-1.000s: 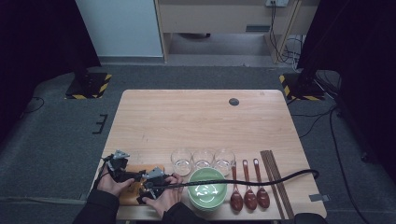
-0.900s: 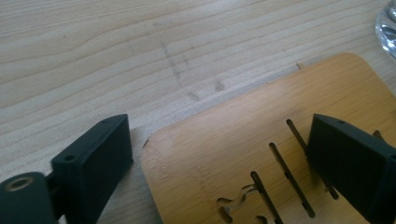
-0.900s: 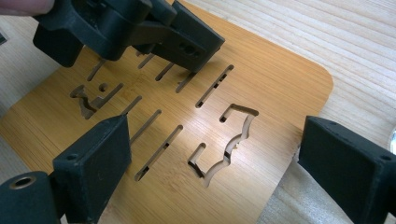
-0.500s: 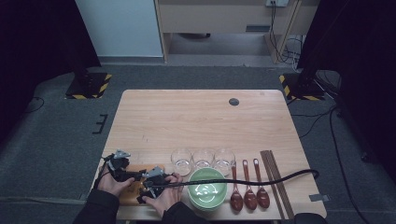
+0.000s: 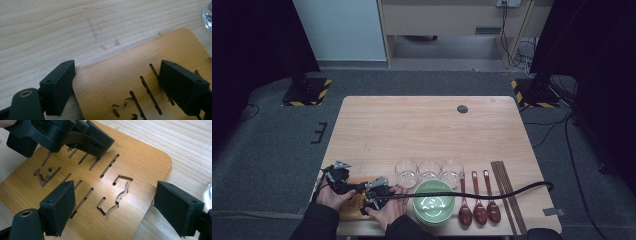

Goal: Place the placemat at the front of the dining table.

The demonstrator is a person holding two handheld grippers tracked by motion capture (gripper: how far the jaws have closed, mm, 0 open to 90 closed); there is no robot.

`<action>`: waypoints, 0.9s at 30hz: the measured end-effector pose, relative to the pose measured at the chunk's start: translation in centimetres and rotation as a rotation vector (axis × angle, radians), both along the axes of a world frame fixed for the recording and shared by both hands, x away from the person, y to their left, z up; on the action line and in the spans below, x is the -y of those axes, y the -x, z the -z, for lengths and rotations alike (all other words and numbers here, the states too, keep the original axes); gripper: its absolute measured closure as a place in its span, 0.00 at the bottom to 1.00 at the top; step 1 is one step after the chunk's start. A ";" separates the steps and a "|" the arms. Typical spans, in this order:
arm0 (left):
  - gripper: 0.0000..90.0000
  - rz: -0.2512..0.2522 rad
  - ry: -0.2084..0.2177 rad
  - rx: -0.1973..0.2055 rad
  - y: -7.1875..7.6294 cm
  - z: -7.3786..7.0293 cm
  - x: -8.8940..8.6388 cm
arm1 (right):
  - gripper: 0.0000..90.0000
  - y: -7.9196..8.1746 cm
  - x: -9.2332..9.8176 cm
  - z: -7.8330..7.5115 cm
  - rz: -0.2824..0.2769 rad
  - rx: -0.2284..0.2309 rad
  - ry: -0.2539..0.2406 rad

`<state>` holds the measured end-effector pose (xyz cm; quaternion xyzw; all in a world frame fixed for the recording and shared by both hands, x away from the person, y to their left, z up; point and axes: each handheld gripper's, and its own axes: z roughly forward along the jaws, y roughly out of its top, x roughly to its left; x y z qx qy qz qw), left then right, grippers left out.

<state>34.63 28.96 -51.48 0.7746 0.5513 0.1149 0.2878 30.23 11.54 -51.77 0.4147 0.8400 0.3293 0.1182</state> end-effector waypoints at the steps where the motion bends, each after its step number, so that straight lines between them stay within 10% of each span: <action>1: 0.17 -0.002 0.000 0.000 0.0 0.0 0.0 | 0.16 0.0 -0.1 0.1 -0.002 0.001 -0.001; 27: 0.17 0.000 0.000 0.013 0.1 0.1 0.2 | 0.06 0.3 -0.4 0.8 0.039 -0.004 -0.017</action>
